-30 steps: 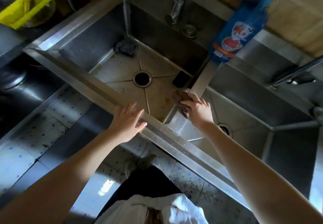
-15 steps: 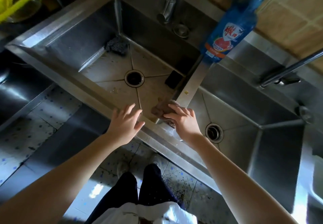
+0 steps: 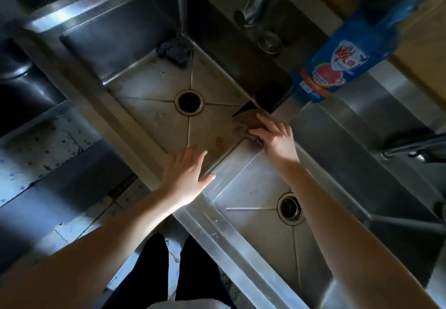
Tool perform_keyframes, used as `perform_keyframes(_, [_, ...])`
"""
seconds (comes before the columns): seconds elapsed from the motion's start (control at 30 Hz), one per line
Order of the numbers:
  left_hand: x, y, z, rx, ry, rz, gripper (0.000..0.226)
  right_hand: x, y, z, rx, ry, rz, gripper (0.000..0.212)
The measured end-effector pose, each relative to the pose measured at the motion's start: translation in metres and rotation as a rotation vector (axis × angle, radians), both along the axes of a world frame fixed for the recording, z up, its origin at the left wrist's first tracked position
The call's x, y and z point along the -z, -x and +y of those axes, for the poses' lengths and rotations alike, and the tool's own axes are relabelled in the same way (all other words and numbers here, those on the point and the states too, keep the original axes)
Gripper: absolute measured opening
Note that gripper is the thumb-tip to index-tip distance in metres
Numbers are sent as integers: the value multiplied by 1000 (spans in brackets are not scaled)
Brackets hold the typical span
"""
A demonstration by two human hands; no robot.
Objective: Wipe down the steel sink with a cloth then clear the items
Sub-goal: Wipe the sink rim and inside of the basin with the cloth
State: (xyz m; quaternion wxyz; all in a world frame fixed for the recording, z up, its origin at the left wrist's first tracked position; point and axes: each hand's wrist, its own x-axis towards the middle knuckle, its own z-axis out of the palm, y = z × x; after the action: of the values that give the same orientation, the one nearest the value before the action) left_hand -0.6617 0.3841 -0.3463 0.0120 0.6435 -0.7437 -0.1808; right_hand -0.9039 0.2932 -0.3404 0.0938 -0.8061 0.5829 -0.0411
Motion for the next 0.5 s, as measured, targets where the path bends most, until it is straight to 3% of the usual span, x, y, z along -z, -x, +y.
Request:
perform_keyframes(0.33, [0, 11, -6, -68, -17, -24, 60, 10, 57, -84, 97, 36, -140, 35])
perform_keyframes(0.5, [3, 11, -3, -75, -35, -24, 59, 8, 60, -82, 94, 22, -207, 35])
